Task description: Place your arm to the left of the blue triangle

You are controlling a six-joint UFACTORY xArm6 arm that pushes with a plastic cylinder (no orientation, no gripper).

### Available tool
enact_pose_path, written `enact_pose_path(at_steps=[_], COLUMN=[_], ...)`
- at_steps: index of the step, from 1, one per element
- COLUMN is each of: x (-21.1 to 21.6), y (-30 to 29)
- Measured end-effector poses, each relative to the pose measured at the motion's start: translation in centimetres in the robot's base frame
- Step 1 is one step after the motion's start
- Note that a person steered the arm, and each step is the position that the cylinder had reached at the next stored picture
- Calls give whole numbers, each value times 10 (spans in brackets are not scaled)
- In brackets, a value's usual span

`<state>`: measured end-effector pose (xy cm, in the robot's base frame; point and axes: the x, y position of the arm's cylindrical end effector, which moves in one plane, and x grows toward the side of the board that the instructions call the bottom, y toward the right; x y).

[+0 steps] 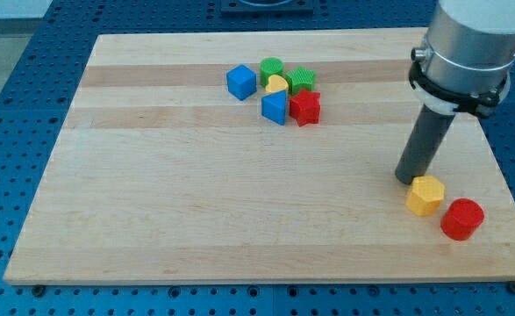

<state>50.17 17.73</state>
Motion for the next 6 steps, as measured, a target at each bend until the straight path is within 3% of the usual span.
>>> enact_pose_path(at_steps=[2,4,6], x=[2,-5,-57], y=[-1,-113,-201])
